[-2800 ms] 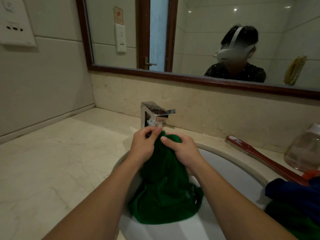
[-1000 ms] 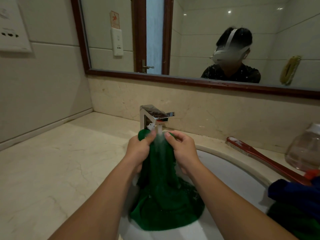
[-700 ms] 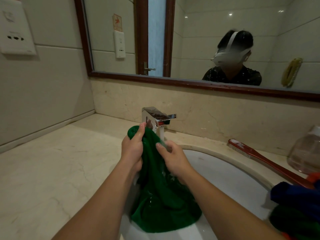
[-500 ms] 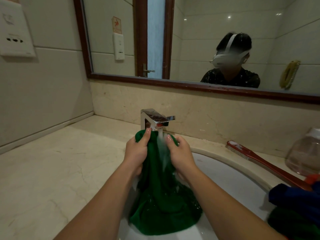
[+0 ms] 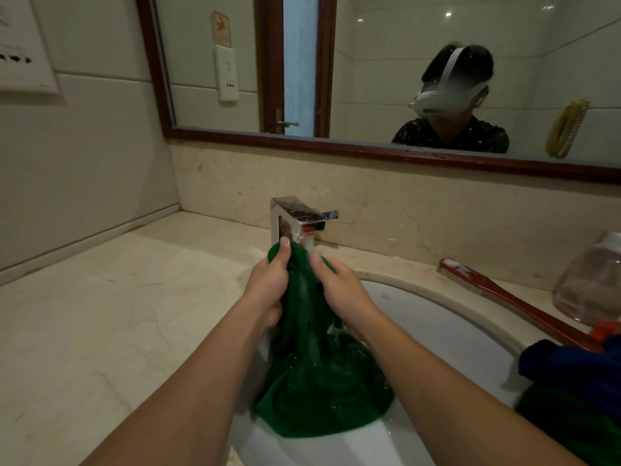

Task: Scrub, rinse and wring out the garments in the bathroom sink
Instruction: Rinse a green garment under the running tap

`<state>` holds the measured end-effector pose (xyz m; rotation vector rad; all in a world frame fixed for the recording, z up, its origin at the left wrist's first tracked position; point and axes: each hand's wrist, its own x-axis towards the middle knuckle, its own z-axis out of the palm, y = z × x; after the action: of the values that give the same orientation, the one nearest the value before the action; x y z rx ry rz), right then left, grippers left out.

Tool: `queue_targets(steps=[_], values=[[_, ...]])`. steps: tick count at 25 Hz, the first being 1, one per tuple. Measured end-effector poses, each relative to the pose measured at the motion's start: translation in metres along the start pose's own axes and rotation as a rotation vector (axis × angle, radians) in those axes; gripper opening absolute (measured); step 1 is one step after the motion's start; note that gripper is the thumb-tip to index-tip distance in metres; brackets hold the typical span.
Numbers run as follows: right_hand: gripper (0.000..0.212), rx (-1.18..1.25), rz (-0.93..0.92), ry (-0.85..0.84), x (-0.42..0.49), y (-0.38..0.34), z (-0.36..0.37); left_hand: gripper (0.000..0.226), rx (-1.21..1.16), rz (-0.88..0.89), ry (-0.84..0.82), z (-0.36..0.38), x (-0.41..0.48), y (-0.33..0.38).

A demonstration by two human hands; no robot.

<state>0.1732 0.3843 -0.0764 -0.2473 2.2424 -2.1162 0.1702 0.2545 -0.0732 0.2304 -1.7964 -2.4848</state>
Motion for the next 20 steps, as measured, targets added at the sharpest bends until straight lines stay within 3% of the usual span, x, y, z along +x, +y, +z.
queue_targets(steps=[2,6,11,16,18,20], values=[[0.025,-0.06,-0.057,-0.077,-0.003,0.001,0.006,0.046,-0.006,-0.008,0.034,-0.002,0.0,0.002],[0.023,-0.136,-0.082,0.103,0.004,0.002,0.0,0.042,0.095,0.048,0.087,0.0,-0.003,0.003],[0.026,-0.082,-0.11,0.306,0.013,0.003,-0.014,0.029,0.173,0.028,-0.003,0.003,-0.009,-0.003],[0.022,-0.023,-0.095,0.145,0.006,0.003,-0.008,0.031,0.061,0.025,0.092,-0.003,-0.007,0.001],[0.023,-0.033,-0.083,0.06,0.002,0.006,-0.002,0.034,0.014,-0.013,0.068,-0.004,-0.009,0.002],[0.019,-0.007,-0.076,0.084,0.0,0.008,-0.001,0.035,0.029,-0.019,0.038,-0.003,-0.009,0.001]])
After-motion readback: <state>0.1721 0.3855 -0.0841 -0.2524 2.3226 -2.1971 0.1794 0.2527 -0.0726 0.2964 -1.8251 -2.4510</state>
